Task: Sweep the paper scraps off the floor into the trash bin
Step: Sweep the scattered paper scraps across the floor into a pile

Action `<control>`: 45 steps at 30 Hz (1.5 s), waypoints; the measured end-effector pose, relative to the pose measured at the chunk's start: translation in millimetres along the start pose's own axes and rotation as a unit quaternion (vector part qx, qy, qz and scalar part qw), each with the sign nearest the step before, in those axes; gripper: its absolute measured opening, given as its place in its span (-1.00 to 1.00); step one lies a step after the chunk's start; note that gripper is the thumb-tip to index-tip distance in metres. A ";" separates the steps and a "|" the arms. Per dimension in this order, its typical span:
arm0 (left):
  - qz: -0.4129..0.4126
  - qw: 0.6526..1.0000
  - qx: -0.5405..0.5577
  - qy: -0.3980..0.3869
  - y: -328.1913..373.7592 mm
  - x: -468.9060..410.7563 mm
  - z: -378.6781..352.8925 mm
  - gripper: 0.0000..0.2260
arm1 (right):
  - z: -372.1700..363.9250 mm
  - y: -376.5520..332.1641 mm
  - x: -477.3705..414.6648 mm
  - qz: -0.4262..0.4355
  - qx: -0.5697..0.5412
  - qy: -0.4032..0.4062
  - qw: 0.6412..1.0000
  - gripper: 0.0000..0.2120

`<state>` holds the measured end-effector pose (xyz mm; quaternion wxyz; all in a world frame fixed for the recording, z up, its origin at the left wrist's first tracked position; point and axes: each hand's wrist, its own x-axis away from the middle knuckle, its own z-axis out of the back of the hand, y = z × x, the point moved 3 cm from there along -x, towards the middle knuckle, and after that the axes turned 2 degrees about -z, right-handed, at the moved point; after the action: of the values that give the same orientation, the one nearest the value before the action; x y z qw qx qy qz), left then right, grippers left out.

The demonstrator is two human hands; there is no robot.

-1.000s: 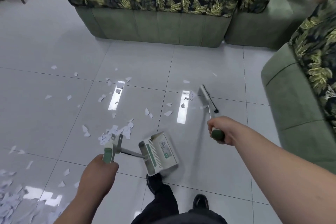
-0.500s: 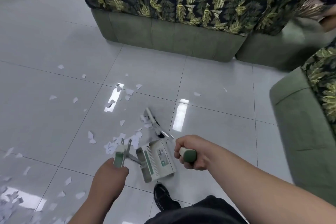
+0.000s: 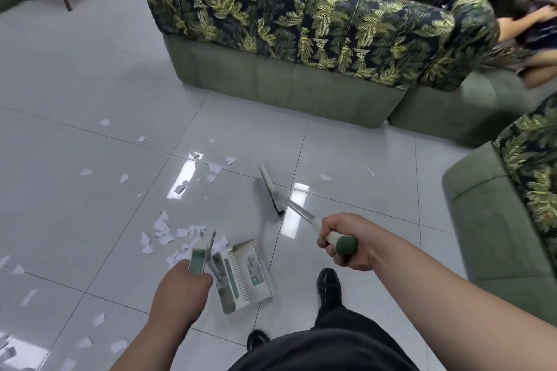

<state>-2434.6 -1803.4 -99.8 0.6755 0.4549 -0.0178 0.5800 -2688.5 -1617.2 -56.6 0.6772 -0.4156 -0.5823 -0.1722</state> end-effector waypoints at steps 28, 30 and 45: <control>0.025 0.987 -0.142 0.067 230.0 -31.7 -175.0 -0.91 | 328.6 -168.1 -123.7 -0.017 0.126 0.122 0.984 -0.84; 0.045 0.988 -0.122 0.081 226.7 -22.4 -176.8 -0.89 | 315.0 -169.0 -123.5 -0.033 0.149 0.079 0.985 -0.83; 0.207 0.965 -0.012 0.160 162.9 43.3 -157.6 -0.88 | 163.9 -195.7 -100.7 -0.100 0.122 -0.179 0.971 -0.87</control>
<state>-2630.2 -1684.2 -71.4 0.5403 0.3343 -0.0103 0.7721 -2961.1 -1633.8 -83.4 0.5867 -0.2931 -0.7496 -0.0894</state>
